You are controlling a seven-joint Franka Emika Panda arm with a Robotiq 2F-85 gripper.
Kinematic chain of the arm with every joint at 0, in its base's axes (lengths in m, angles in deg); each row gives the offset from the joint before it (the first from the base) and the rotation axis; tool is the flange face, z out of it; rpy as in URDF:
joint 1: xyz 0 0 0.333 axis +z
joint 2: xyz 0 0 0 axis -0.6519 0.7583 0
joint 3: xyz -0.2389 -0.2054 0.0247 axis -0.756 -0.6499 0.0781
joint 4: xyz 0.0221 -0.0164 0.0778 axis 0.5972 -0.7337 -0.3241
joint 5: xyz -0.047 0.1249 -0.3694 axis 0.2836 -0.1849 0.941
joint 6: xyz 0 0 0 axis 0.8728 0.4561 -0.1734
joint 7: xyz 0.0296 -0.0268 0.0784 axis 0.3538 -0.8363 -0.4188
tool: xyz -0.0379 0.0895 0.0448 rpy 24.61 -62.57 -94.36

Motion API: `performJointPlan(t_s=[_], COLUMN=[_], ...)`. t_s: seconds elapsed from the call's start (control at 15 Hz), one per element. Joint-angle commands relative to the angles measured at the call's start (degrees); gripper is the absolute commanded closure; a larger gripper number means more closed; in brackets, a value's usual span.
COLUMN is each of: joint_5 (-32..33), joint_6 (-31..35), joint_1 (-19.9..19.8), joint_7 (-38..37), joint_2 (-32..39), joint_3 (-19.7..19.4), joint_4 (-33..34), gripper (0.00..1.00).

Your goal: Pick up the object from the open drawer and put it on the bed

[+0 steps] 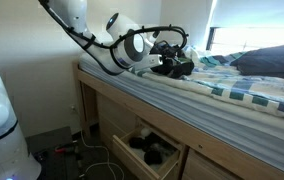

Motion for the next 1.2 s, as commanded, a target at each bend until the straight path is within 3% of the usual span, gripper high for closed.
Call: performJointPlan(t_s=[0.0,0.67,1.13], joint_5=[-0.3,0.0,0.8], joint_6=[-1.3,-1.4,-5.0], joint_1=[0.2,-0.5,0.2], joint_7=[-1.4,-4.1,-3.6], joint_2=[2.7,8.7,4.7], joint_3=[-0.1,1.3,1.2], joint_4=[2.4,7.3,5.2], gripper=[0.0,0.0,0.0])
